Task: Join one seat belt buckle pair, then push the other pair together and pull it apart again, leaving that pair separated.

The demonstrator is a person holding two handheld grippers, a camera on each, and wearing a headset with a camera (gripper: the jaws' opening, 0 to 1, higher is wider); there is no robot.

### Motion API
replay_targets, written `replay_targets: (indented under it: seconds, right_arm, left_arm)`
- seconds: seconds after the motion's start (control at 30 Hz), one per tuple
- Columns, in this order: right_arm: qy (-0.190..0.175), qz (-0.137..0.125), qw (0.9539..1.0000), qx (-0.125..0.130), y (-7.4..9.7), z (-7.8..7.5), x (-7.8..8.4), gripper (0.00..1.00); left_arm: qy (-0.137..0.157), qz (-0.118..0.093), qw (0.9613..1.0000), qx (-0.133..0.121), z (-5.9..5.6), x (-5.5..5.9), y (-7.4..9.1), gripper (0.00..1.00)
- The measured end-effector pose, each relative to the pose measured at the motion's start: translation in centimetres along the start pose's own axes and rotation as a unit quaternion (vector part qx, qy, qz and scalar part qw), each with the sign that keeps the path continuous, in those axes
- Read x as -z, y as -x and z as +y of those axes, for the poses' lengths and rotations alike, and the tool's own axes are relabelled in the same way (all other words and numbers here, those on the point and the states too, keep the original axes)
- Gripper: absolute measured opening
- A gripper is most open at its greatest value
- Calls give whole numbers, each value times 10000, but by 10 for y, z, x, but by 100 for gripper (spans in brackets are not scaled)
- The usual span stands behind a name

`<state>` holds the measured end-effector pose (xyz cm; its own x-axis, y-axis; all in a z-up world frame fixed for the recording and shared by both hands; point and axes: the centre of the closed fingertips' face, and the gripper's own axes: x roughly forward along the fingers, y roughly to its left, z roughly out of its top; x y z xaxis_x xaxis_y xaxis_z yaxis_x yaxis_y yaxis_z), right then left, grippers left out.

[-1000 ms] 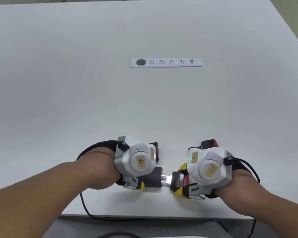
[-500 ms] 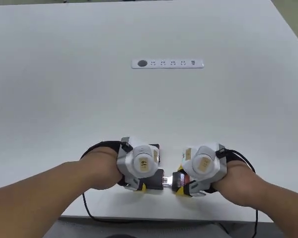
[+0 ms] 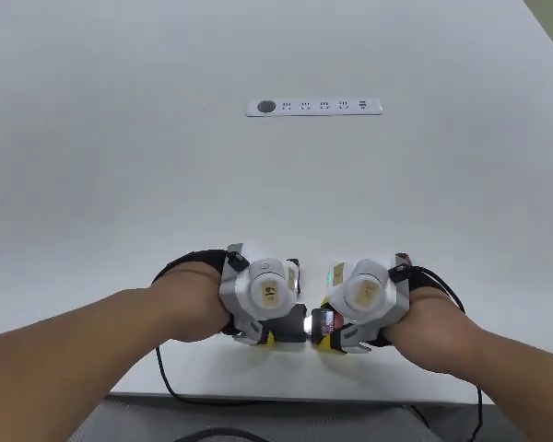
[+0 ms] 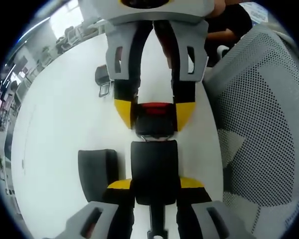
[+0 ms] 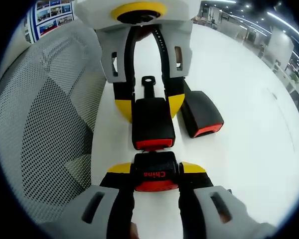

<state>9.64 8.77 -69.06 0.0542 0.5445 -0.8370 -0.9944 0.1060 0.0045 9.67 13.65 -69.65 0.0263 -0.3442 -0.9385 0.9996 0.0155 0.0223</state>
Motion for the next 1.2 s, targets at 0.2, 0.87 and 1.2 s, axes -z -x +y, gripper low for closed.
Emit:
replay_targets:
  seconds: [0.2, 0.87, 1.2]
  right_arm:
    - [32, -10, 10000, -21, 2, 2, 1, 33]
    - [192, 24, 9998, 85, 2, 2, 8, 33]
    - [121, -80, 9997, 171, 3, 1, 9, 33]
  left_arm:
    - [-7, 16, 10000, -4, -1, 1, -2, 33]
    - [209, -226, 9995, -58, -2, 0, 1, 32]
    - [231, -238, 9994, -71, -1, 1, 1, 32]
